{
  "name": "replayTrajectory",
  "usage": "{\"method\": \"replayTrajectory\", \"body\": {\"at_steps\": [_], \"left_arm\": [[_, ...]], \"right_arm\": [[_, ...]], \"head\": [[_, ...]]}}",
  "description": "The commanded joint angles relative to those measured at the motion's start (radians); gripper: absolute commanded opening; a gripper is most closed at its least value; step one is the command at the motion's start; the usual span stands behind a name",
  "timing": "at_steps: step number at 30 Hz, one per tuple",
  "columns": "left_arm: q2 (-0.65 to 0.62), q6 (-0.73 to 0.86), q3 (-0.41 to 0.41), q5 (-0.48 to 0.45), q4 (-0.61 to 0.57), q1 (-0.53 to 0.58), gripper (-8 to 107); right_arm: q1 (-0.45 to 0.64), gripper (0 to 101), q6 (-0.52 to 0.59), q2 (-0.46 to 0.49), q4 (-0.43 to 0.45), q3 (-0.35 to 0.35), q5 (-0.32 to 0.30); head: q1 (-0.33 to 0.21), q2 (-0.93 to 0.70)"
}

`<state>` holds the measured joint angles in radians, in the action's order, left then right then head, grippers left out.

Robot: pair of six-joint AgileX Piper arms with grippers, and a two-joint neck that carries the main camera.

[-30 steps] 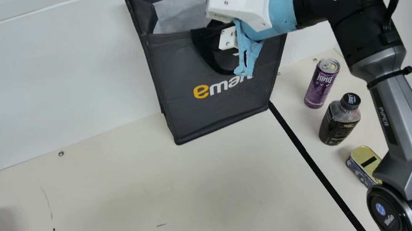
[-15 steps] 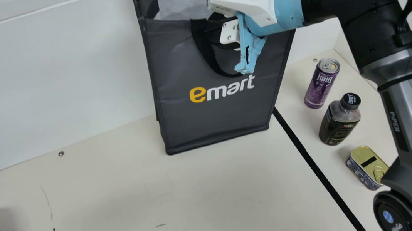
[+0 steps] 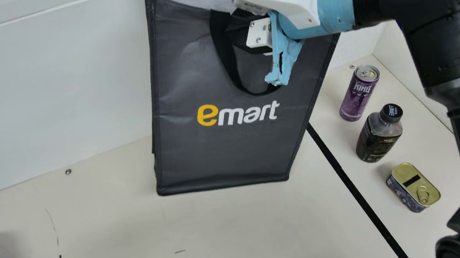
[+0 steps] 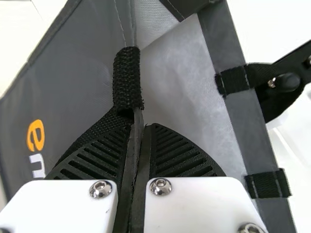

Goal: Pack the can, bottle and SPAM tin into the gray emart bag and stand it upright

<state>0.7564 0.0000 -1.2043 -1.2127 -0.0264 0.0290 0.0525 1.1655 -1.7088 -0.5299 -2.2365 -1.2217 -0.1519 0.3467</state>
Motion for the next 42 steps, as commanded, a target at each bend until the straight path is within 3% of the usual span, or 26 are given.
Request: {"method": "replayTrajectory", "body": {"at_steps": [1,24,42], "left_arm": [[0.0,0.0,0.0,0.0,0.0,0.0,90],[0.0,0.0,0.0,0.0,0.0,0.0,90],[0.0,0.0,0.0,0.0,0.0,0.0,90]], "right_arm": [[-0.004,0,-0.002,0.015,0.004,0.004,0.002],[-0.076,0,-0.038,0.196,0.053,0.084,0.002],[-0.15,0,-0.074,0.303,0.111,0.242,0.002]], "head": [[-0.023,0.002],[-0.023,0.002],[-0.023,0.002]]}}
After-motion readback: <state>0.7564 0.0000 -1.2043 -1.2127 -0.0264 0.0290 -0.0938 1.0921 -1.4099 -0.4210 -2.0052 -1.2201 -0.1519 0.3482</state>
